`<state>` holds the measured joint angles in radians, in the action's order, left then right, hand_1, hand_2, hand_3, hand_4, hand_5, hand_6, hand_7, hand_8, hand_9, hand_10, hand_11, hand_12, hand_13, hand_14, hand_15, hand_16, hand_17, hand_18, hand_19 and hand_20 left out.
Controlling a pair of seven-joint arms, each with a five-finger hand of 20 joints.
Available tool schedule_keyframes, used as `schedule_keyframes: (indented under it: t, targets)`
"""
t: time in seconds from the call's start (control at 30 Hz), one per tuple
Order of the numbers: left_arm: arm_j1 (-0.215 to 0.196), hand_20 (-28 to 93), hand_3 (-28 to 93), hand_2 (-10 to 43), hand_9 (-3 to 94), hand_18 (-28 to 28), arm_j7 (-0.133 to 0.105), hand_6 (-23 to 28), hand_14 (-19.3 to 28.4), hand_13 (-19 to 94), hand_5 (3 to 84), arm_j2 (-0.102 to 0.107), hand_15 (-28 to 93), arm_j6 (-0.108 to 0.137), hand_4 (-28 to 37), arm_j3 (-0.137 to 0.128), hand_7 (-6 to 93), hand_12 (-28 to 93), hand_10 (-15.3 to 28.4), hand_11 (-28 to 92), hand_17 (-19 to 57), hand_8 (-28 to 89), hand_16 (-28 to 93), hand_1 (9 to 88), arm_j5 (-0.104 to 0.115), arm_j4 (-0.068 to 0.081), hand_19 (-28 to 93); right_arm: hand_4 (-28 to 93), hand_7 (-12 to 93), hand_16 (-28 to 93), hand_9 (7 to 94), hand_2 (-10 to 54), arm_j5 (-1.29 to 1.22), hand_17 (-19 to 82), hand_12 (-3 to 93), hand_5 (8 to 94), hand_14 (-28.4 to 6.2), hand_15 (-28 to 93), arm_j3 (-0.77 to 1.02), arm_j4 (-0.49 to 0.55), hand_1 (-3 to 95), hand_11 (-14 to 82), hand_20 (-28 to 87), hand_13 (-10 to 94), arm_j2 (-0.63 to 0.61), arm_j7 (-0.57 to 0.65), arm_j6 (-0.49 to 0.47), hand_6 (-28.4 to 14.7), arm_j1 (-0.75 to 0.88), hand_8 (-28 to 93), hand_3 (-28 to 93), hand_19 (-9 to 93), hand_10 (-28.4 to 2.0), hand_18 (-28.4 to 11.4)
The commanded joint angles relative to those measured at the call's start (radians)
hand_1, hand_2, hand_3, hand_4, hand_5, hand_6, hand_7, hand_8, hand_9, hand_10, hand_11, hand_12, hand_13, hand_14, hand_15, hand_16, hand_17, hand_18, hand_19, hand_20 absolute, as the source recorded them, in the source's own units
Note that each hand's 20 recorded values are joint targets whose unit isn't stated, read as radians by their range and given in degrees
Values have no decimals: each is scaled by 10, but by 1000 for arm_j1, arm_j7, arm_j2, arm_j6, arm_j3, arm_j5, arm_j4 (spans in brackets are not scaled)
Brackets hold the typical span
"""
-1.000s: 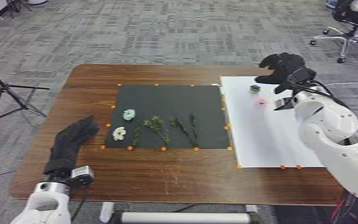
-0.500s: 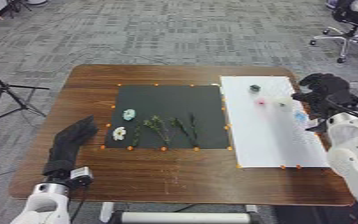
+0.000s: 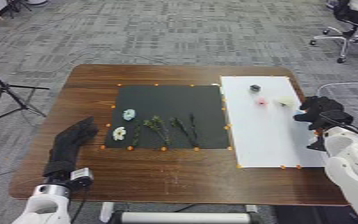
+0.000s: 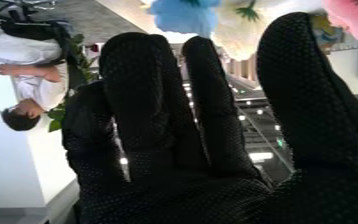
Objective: Arrange flowers
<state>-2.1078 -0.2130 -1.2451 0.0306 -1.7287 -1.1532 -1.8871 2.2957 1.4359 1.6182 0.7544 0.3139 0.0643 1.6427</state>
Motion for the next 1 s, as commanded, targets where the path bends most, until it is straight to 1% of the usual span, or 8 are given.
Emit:
schedule_keyframes:
  t: [0.03,0.1,0.23,0.33,0.57,0.67,0.77,1.0]
  targets:
    - [-31,169,698,88,422,144,3,33,179,350,437,-17,184,3,-283,-1,99,126,131,165,19,-59,37,156,0,1,136,-186,213,317,689,-95,58,361,200,618,-86,609,-30,-28,465,192,597,739,3,12,44,18,15,-64,643,787,-127,-226]
    - [-28,169,701,88,422,144,3,33,179,350,438,-16,184,4,-283,-1,100,126,131,166,19,-59,37,154,4,2,135,-180,222,327,731,-95,68,379,237,648,-75,617,-50,-42,535,183,594,762,2,9,73,21,6,54,574,805,-117,-222]
    - [-25,169,699,88,422,144,3,33,180,349,438,-17,184,1,-283,0,99,126,131,166,19,-59,37,155,1,2,135,-159,230,338,826,-95,79,408,351,711,-59,625,-78,-65,602,92,595,797,-1,-7,123,30,-3,73,505,829,-96,-219]
    - [-29,169,700,87,423,144,3,33,179,349,438,-19,183,2,-283,-2,100,126,131,167,19,-59,36,155,2,1,135,-161,227,341,885,-95,79,434,386,764,-50,629,-101,-73,619,83,592,829,-13,-18,175,34,-11,74,509,850,-87,-219]
    - [-39,169,700,87,424,144,2,32,179,351,438,-9,184,9,-283,-14,101,124,131,168,19,-60,36,155,6,-4,134,-169,212,346,915,-95,16,456,391,798,-41,615,-107,70,623,82,580,853,-76,-16,237,29,-70,78,527,861,-75,-213]
    - [-36,169,700,86,424,143,5,32,179,350,438,-3,185,9,-283,-18,103,124,131,168,19,-60,36,157,6,-5,134,-169,209,350,916,-95,-56,457,392,800,-39,611,-163,149,622,78,577,855,-109,-43,246,27,-163,83,530,862,-79,-212]
    - [-39,169,701,86,424,143,6,32,178,350,439,1,184,7,-283,-20,104,124,131,168,20,-60,36,157,4,-7,133,-167,207,354,915,-95,-252,459,392,801,-36,609,-290,202,619,75,574,855,-116,-72,222,29,-324,85,533,865,-78,-209]
    - [-30,169,704,86,424,143,8,32,178,350,439,5,181,4,-283,-19,104,124,131,168,20,-61,36,156,3,-5,132,-165,209,362,910,-95,-385,461,386,800,-28,611,-643,195,609,67,570,854,-70,-178,104,32,-661,90,540,872,-73,-201]
